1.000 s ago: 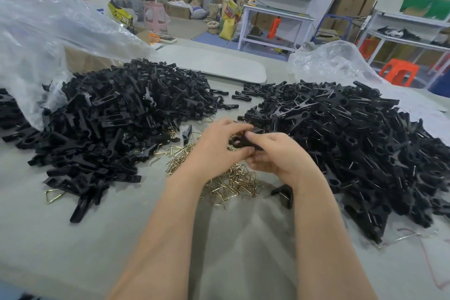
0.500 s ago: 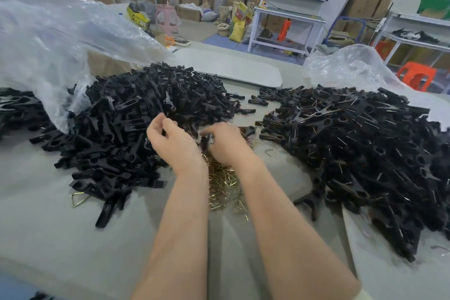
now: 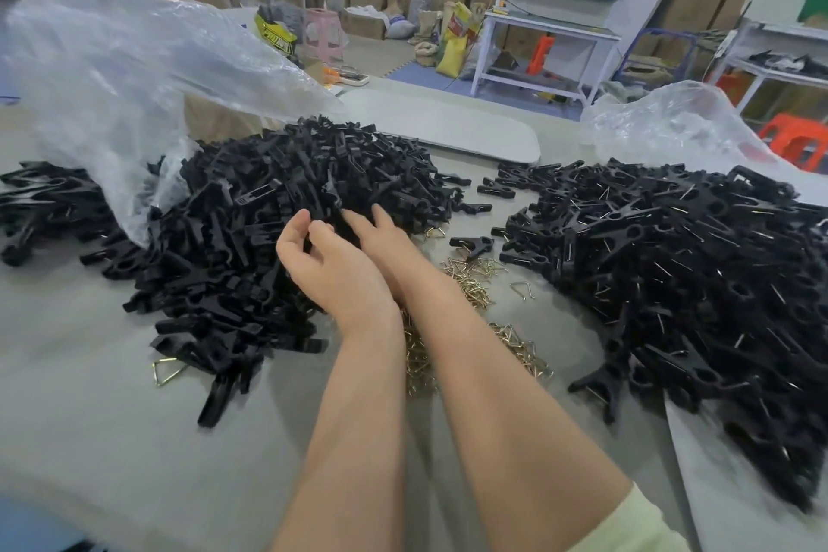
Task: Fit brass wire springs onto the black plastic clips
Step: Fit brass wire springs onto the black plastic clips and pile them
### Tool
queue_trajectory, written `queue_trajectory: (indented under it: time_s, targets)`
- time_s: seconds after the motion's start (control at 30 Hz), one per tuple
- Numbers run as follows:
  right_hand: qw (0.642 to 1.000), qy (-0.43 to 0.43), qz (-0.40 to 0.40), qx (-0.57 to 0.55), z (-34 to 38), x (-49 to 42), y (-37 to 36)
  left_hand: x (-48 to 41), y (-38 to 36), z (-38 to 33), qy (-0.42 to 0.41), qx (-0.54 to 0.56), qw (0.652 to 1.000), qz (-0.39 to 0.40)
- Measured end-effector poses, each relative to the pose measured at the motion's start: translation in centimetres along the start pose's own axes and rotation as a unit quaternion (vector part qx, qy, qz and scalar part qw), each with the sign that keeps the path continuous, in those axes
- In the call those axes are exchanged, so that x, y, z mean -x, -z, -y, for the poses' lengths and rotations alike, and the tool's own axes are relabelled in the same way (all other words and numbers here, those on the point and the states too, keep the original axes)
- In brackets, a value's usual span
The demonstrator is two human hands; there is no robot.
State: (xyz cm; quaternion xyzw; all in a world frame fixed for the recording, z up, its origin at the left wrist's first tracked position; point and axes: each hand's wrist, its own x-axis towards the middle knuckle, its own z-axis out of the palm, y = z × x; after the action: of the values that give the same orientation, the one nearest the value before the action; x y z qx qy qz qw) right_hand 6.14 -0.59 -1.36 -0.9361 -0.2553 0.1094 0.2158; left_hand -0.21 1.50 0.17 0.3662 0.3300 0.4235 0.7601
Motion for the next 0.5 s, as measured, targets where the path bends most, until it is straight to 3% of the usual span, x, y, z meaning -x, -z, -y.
queue_trajectory:
  time_s: [0.3, 0.4, 0.5]
  targets:
    - [0.996, -0.022, -0.076, 0.046, -1.6, 3.9, 1.0, 0.0, 0.2, 0.1, -0.016, -0.002, 1.0, 0.016]
    - [0.991, -0.016, -0.127, -0.029, -3.5, 4.9, 2.0, 0.0, 0.0, 0.3, 0.0, -0.026, 0.998, 0.049]
    - [0.963, -0.047, -0.194, -0.181, -5.1, 5.8, 2.9, 0.6, -0.4, 0.6, 0.006, -0.078, 0.993, 0.09]
